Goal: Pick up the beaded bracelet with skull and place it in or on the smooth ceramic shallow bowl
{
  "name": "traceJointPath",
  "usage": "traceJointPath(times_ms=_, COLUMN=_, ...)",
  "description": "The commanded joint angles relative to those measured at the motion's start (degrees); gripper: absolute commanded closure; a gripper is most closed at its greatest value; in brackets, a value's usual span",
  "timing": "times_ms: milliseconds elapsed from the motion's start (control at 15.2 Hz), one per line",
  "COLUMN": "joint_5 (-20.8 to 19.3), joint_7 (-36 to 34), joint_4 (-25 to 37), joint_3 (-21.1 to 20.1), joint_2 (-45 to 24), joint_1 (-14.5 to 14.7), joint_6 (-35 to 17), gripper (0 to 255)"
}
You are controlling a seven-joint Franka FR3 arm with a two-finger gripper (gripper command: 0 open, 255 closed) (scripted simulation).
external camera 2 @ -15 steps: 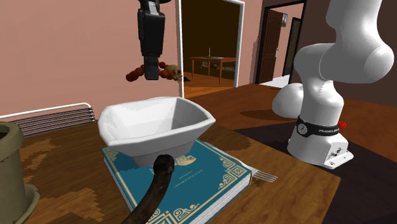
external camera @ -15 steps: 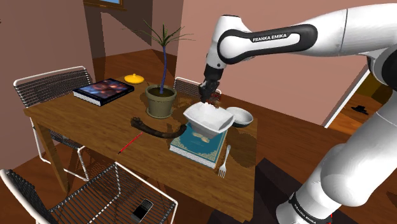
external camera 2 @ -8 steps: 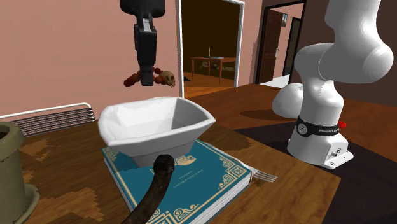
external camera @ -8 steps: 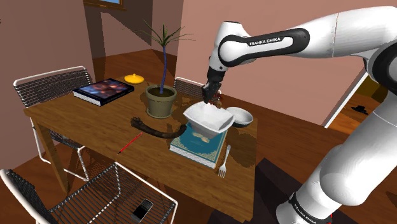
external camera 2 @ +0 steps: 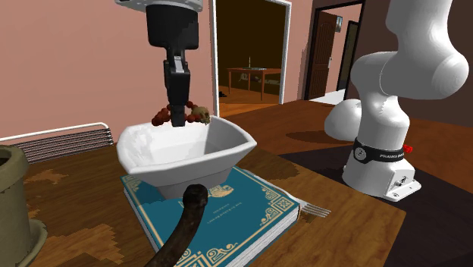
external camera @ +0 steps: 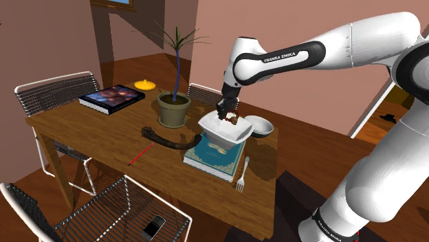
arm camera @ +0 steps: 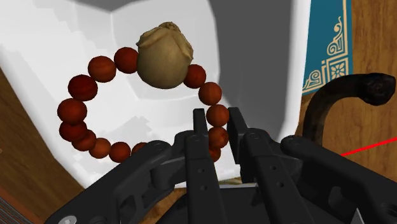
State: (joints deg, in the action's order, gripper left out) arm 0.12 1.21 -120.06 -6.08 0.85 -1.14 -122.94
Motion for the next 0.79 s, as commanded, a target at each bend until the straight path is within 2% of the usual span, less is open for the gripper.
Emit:
traceJointPath(times_ms=0, joint_5=-0.09, joint_7=-0.02, joint_4=-0.79, joint_3=0.01, joint_2=-0.70, joint_1=-0.01, joint_6=-1.53, gripper=255)
traceJointPath(times_ms=132, joint_5=-0.18, joint_7=-0.09, joint_4=-1.76, joint_3=0.00, joint_2=-1.39, joint_1=0.00, joint_6=-3.17, gripper=255)
traceJointPath(times_ms=660, joint_5=-0.18, joint_7=-0.09, joint_4=-1.76, joint_3=0.00, joint_2=-1.39, joint_1=0.00, joint_6=-3.17, gripper=255)
traceJointPath(times_ms=726, joint_5=-0.18, joint_7=-0.09, joint_4=-1.76, joint_3=0.00, joint_2=-1.39, joint_1=0.00, joint_6=-3.17, gripper=0)
